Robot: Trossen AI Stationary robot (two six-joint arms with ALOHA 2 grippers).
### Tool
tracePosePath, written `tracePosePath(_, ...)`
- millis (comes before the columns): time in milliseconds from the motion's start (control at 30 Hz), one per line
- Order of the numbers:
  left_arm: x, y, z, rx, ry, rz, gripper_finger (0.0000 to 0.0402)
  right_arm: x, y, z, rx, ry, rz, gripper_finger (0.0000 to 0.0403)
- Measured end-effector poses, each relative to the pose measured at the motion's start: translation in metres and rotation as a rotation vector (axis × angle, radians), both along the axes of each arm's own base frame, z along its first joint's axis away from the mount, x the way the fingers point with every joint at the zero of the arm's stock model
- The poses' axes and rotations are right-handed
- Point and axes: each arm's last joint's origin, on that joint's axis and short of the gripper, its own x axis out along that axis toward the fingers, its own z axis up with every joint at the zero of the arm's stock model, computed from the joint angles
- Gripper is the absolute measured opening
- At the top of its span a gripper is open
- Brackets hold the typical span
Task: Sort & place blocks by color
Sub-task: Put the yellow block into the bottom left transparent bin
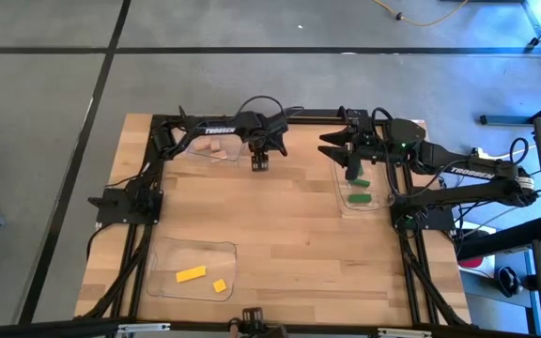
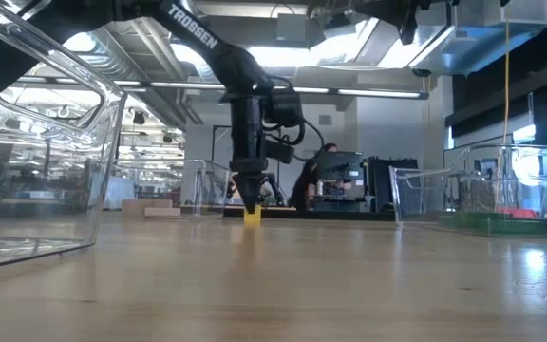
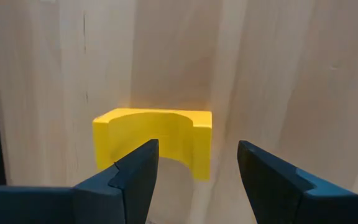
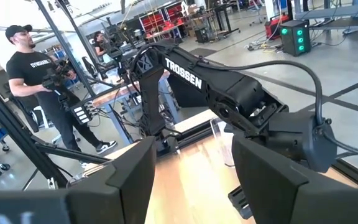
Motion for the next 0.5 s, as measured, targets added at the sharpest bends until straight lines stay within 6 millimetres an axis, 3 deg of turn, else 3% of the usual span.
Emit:
tracePosePath(267,0.0015,-0.0055,-0.0096,0.067,0.02,-0.06,0.0177,0.0,0.0,0.0,0.0,0.0,0.0,0.0214)
tracePosePath(500,0.0057,-0.0077,-0.0088,0.071,-0.012,-0.07,0.0068,0.0,0.0,0.0,0.0,0.0,0.001,0.0214)
